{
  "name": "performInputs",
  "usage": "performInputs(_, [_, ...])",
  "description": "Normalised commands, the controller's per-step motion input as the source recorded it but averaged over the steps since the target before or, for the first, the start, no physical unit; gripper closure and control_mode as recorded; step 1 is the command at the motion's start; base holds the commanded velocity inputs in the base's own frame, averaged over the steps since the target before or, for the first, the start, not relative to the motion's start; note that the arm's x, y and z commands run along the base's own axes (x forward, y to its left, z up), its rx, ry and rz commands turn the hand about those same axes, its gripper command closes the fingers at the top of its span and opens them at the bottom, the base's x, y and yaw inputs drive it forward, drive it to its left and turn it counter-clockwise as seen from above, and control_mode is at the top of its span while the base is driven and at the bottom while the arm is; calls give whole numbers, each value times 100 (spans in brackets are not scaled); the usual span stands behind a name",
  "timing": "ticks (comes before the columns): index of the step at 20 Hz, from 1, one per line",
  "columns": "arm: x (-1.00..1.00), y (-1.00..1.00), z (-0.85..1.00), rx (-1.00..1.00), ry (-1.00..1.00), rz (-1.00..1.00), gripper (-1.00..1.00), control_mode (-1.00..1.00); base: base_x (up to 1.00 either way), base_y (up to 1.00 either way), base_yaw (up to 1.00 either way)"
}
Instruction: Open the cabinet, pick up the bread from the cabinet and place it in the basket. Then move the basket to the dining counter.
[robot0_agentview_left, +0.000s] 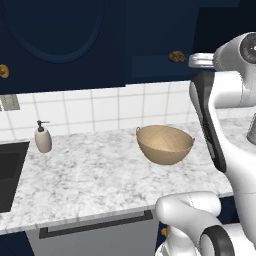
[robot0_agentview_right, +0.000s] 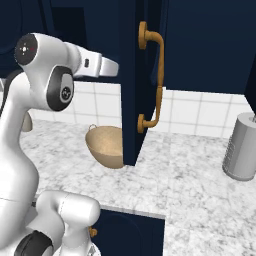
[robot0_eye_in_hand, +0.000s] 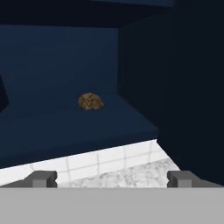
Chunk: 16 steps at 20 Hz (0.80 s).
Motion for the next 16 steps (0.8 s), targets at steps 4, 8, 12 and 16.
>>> performInputs(4, [39,0,0,0,0,0,-100,-100,0,0,0])
performInputs(8, [62,0,-4,2,0,7,-100,-100,0,0,0])
performInputs(12, [69,0,-21,5,0,18,-100,-100,0,0,0])
performInputs(16, [44,0,-3,3,11,9,-100,-100,0,0,0])
